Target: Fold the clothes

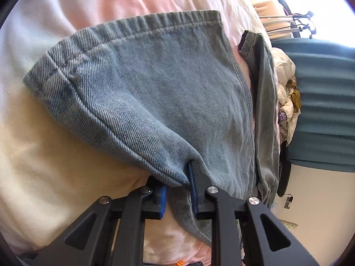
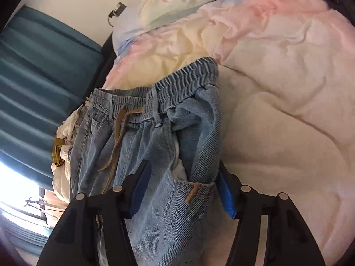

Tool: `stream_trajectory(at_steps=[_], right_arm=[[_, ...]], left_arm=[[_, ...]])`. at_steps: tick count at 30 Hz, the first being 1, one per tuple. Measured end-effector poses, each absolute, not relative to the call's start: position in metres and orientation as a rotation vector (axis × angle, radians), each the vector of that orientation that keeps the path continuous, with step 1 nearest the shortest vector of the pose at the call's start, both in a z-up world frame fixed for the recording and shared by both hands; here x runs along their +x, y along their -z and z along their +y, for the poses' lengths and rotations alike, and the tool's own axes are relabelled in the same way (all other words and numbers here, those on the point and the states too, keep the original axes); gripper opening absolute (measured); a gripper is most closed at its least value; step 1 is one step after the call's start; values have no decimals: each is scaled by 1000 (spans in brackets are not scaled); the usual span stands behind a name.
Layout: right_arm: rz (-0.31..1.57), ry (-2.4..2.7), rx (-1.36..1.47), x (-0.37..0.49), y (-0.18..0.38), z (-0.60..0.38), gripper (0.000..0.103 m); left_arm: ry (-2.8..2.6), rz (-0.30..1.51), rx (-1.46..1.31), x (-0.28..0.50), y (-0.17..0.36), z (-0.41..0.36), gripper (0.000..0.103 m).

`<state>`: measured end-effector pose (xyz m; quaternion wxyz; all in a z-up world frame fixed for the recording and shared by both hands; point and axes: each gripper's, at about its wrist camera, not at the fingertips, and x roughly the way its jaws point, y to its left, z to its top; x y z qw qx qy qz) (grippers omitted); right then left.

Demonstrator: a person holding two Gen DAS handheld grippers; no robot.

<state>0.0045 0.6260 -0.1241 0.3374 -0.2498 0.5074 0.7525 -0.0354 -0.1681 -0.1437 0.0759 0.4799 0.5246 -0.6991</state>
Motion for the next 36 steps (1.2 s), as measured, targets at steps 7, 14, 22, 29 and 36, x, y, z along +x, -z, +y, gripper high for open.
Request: stream_trajectory(at_steps=[7, 14, 22, 29, 36], right_arm=[[1233, -2032, -643, 3, 110, 621, 10], [1199, -2100, -516, 21, 79, 614, 9], [1193, -2201, -509, -6, 50, 616, 9], [1151, -2339, -507, -104, -5, 625, 9], [1070, -2363, -638, -221, 23, 642, 9]], left_arm=[[2188, 1602, 1323, -33, 130, -168, 9], [2249, 1629, 1235, -20, 118, -181, 7], [2333, 1554, 1220, -64, 80, -183, 6], [2437, 1385, 1204, -183, 29, -171, 6], [2430, 1259, 1231, -322, 36, -154, 6]])
